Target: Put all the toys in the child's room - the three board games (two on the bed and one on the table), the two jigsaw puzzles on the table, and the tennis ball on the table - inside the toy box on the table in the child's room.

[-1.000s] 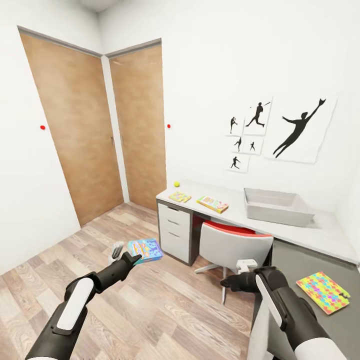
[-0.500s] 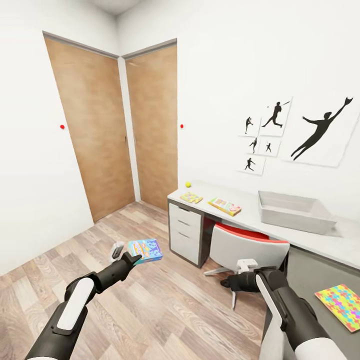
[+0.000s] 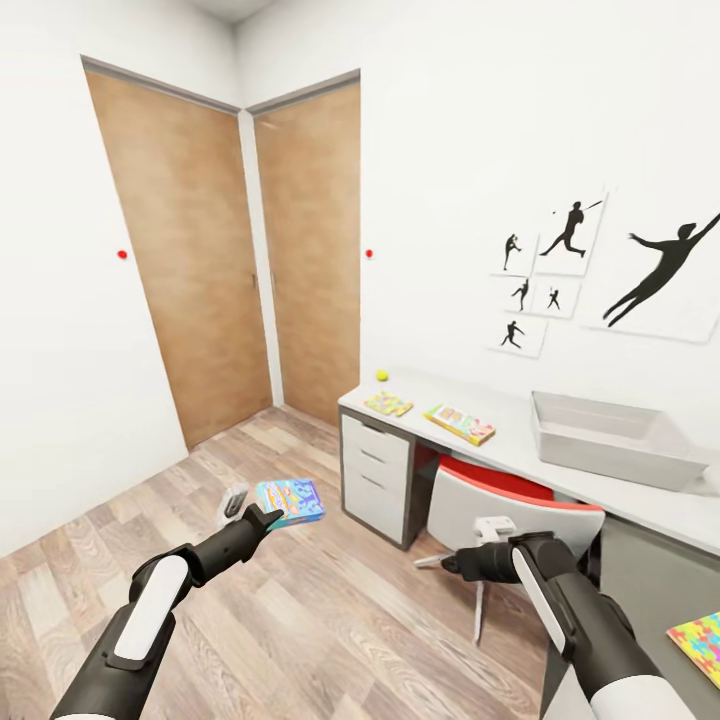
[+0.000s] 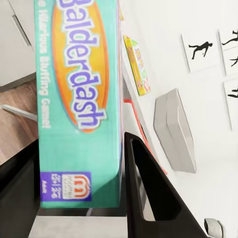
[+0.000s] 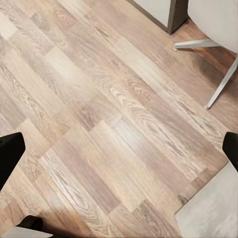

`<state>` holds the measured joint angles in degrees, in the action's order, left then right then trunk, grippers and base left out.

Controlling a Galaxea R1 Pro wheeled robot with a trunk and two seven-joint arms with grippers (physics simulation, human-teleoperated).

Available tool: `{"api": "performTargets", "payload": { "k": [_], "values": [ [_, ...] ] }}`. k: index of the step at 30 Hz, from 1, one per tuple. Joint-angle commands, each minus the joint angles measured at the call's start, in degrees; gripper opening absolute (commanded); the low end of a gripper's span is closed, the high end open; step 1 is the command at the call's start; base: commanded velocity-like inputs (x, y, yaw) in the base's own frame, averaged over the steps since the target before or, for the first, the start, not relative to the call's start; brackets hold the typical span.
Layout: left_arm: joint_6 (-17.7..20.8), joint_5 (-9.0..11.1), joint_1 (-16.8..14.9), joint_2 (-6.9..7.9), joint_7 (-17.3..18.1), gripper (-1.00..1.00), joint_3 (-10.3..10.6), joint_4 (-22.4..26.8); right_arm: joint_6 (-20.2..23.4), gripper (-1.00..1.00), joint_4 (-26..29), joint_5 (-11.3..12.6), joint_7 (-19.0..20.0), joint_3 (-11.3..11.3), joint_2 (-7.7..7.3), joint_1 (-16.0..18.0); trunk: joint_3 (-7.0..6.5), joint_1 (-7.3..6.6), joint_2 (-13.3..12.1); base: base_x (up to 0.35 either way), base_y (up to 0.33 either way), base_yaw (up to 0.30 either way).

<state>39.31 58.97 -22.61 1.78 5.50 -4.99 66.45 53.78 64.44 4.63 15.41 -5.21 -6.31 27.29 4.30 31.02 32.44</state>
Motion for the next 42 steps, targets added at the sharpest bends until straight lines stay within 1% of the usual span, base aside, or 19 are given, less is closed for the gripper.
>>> {"api": "performTargets", "payload": {
  "k": [1,17,26,32,42],
  "values": [
    [0.3,-0.1,-0.1,-0.02,0.2,-1.00,-0.1,0.0,0.3,1.00,0.1,0.5,-0.2,-0.1,-0.07,0.0,0.11,0.03,0.1,0.058,0.000,0.176],
    [0.3,0.0,-0.1,-0.03,0.4,-1.00,-0.2,0.0,0.3,1.00,0.1,0.5,-0.2,-0.1,-0.11,0.0,0.11,0.03,0.1,0.015,0.000,0.248],
    [0.3,0.0,-0.1,0.02,0.3,-1.00,-0.3,-0.1,0.3,1.00,0.1,0.5,-0.3,-0.1,-0.11,0.0,0.11,0.03,0.1,0.016,0.000,0.092],
    [0.3,-0.1,-0.1,0.04,0.2,-1.00,-0.2,0.0,0.3,1.00,0.1,0.5,-0.3,-0.1,-0.11,0.0,0.11,0.03,0.1,0.211,0.000,0.017],
    [0.3,-0.1,0.0,0.02,0.2,-1.00,-0.2,0.0,0.3,1.00,0.1,0.4,-0.3,-0.1,-0.11,0.0,0.11,0.03,0.1,0.311,0.000,0.003]
  ]
}}
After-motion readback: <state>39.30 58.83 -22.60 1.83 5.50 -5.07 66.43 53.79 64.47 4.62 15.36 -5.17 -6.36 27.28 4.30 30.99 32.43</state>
